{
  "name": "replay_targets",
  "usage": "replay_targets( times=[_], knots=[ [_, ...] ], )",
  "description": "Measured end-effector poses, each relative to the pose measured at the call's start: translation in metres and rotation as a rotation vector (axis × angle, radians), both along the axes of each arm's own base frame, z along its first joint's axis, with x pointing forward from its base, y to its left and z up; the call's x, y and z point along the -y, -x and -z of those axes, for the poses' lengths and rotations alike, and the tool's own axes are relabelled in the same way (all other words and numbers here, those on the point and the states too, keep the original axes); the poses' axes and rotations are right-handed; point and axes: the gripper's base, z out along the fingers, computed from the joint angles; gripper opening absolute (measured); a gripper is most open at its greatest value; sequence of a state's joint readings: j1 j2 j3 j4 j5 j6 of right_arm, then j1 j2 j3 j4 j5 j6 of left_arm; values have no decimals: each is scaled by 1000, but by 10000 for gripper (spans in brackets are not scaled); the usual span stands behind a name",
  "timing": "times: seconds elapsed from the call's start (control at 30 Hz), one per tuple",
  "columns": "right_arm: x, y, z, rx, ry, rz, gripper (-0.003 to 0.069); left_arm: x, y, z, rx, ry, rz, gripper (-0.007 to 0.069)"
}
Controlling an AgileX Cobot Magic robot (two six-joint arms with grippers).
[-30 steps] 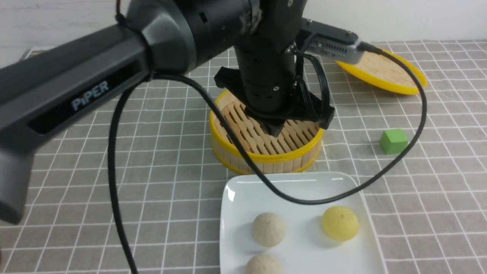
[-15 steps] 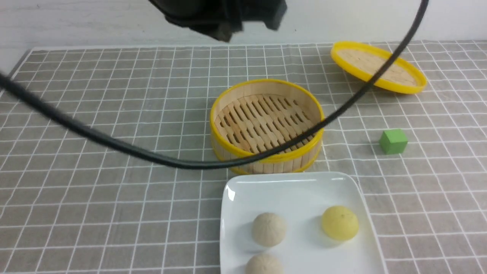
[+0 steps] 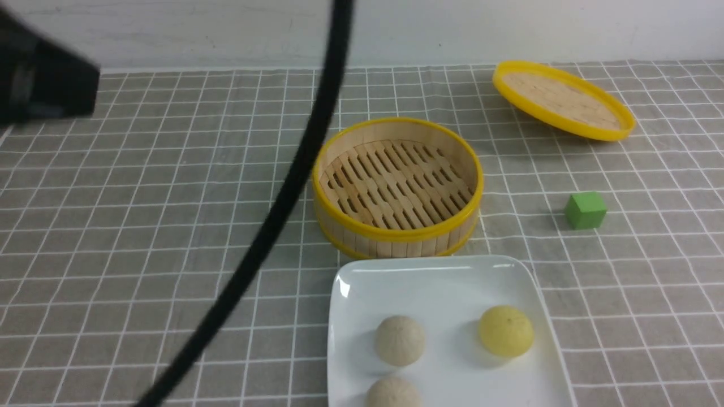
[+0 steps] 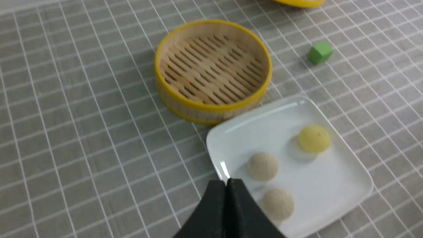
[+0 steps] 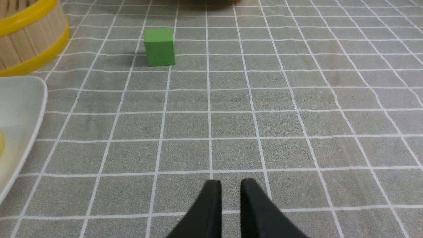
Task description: Put the steamed buns into the plate on the grey tablecloth.
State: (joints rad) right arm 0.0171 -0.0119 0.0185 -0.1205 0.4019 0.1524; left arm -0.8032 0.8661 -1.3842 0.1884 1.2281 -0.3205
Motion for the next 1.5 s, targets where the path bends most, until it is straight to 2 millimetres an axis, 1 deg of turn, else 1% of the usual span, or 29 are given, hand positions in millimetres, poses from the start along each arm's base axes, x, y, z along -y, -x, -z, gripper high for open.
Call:
replay_targets(
  times=[0.03, 0.07, 0.13, 0.17, 0.2, 0.23, 0.27, 0.3, 0.33, 0.37, 0.4, 0.43, 0.47, 0.6, 0.7, 0.87, 0.97, 1.33, 1.4, 1.5],
  knots=[
    [0, 0, 0, 0, 0, 1, 116, -2, 3, 10, -9, 1, 6, 16],
    [0, 0, 0, 0, 0, 1, 116, -6, 8, 13, -3, 17, 12, 16],
    [0, 0, 0, 0, 0, 2, 118, -15, 20, 46, 48, 77, 41, 17],
    [0, 0, 0, 0, 0, 2, 118, -18, 23, 48, 61, 89, 43, 17],
    [0, 0, 0, 0, 0, 2, 121, -18, 25, 73, 110, 126, 62, 17],
    [0, 0, 0, 0, 0, 2, 121, -20, 27, 73, 116, 132, 62, 17],
    [0, 0, 0, 0, 0, 2, 122, -17, 25, 100, 165, 174, 80, 17],
    [0, 0, 0, 0, 0, 2, 123, -17, 25, 103, 170, 180, 82, 17],
    [0, 0, 0, 0, 0, 2, 126, -13, 24, 125, 215, 239, 96, 17],
    [0, 0, 0, 0, 0, 2, 127, -9, 22, 138, 236, 278, 104, 19],
    [0, 0, 0, 0, 0, 2, 128, -8, 21, 140, 237, 285, 105, 19],
    [0, 0, 0, 0, 0, 2, 129, -4, 20, 154, 262, 339, 116, 20],
    [0, 0, 0, 0, 0, 2, 132, -1, 18, 163, 275, 391, 122, 20],
    [0, 0, 0, 0, 0, 2, 135, 4, 18, 178, 322, 496, 147, 24],
    [0, 0, 0, 0, 0, 2, 140, 5, 18, 186, 318, 501, 151, 29],
    [0, 0, 0, 0, 0, 2, 146, 4, 18, 196, 281, 465, 142, 30],
    [0, 0, 0, 0, 0, 2, 150, 3, 17, 203, 227, 409, 124, 34],
    [0, 0, 0, 0, 0, 2, 165, 0, 17, 214, 169, 339, 95, 41],
    [0, 0, 0, 0, 0, 2, 168, -4, 16, 219, 184, 314, 76, 43],
    [0, 0, 0, 0, 0, 2, 173, -17, 20, 228, 229, 276, 22, 46]
  ],
)
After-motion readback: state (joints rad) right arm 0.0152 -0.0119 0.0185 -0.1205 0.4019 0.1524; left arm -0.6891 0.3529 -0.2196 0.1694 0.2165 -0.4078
